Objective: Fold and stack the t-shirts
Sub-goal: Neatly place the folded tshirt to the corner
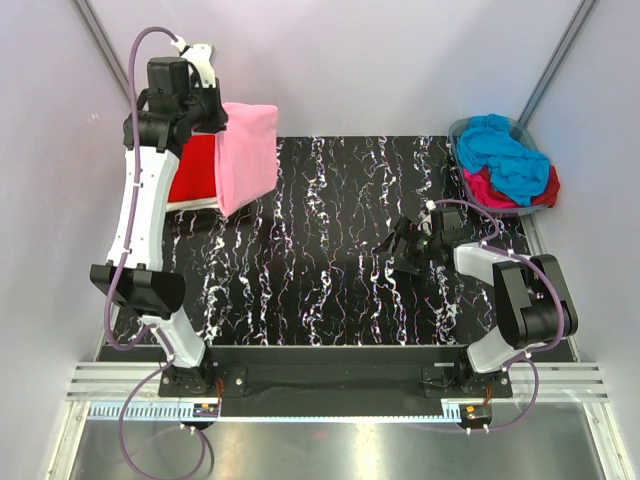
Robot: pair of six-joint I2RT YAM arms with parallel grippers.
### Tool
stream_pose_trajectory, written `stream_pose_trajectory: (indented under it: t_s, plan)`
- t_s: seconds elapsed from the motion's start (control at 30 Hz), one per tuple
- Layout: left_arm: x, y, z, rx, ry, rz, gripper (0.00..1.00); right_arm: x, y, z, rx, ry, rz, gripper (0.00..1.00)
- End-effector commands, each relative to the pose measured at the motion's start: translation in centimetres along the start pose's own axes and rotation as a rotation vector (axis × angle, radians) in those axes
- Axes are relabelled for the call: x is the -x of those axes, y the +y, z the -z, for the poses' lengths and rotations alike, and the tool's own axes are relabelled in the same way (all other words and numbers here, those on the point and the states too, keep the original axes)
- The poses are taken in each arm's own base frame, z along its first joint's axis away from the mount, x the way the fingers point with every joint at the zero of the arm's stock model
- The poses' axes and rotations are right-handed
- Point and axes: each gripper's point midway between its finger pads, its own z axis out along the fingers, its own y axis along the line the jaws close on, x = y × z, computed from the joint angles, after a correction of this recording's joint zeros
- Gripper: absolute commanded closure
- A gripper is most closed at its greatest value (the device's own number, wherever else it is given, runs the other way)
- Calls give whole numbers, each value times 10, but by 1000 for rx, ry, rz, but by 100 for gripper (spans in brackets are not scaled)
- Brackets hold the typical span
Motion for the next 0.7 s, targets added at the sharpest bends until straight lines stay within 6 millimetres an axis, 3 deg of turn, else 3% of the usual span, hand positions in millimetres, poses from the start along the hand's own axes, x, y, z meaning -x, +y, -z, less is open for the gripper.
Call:
stream_pose_trajectory:
  t_s: [0.0,0.2,0.37,0.67]
  plan:
    - [33,5,2,18,-109,-26,100,7,5,0,32,-15,7,0]
    - [45,14,11,28,-152,-33,100,6,4,-1,34,-9,4,0]
    - [51,37,14,43,-178,4,100,6,5,-1,36,-6,2,0]
    - [40,70,-17,73,-137,48,100,5,4,-1,39,0,3,0]
